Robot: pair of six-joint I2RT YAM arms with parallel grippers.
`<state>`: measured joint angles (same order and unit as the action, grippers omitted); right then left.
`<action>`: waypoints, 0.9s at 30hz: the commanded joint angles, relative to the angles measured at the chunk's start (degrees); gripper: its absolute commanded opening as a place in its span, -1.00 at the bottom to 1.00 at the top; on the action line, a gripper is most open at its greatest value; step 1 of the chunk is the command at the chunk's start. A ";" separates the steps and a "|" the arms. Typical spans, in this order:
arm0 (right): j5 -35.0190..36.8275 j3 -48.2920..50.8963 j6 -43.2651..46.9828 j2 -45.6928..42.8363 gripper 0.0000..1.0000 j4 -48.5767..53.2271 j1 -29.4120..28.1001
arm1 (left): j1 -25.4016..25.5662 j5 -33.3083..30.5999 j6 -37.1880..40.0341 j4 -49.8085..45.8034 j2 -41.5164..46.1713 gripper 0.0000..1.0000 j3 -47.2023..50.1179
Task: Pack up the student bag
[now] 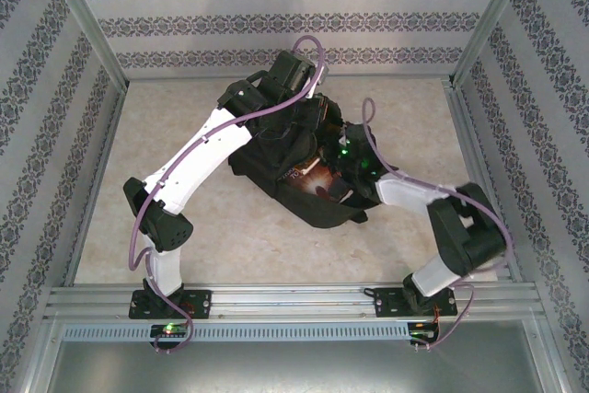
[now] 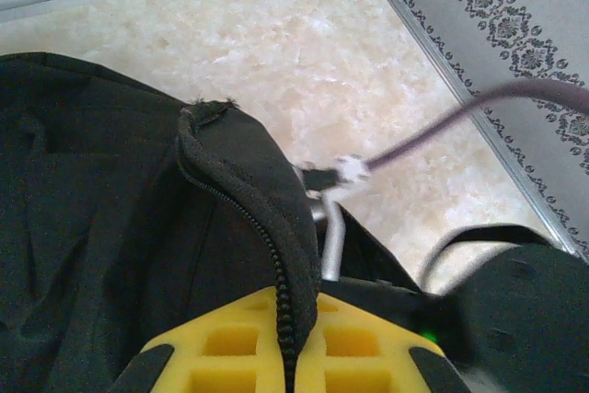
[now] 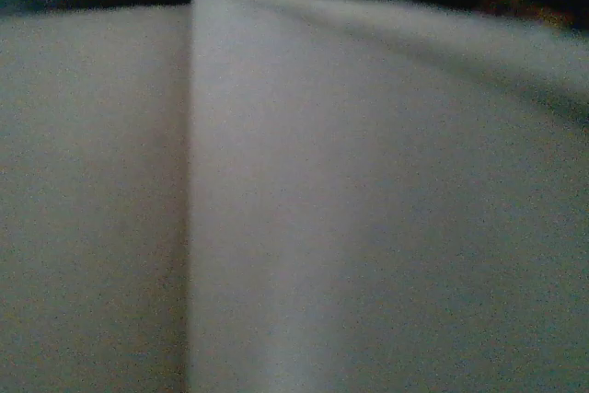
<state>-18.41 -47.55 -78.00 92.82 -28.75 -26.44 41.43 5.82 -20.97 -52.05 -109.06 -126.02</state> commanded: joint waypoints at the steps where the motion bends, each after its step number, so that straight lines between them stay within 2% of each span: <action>1: -3.57 -7.33 3.28 6.17 -1.00 -5.22 -0.51 | 1.54 2.08 -2.51 9.36 4.99 -1.00 -1.04; 3: -6.66 -11.82 5.58 9.59 -0.92 -2.36 -1.51 | 1.82 2.09 -3.30 10.27 5.67 -1.00 -0.08; 9: -11.53 -16.54 8.60 13.46 -0.31 4.68 -2.40 | 2.25 0.81 -4.52 11.85 7.38 -1.00 3.82; 12: -13.26 -16.28 12.07 11.10 -0.03 10.73 -1.66 | 2.25 -0.75 -5.05 13.88 9.15 -1.00 7.48; 16: -12.32 -12.78 18.65 2.51 0.25 20.20 -0.70 | 2.25 -3.15 -5.11 16.44 10.87 -1.00 11.93; 21: -10.29 -3.81 21.49 -10.24 0.39 26.62 1.61 | 2.17 -4.13 -4.81 17.56 10.47 -1.00 14.30; 27: -9.64 3.52 23.31 -21.84 0.41 31.25 4.83 | 1.99 -3.51 -5.13 18.74 9.05 -1.00 14.94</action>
<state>-28.38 -46.28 -58.02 73.78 -2.22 -22.55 42.92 2.74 -25.17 -40.80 -100.88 -110.26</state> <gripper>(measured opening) 0.703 0.066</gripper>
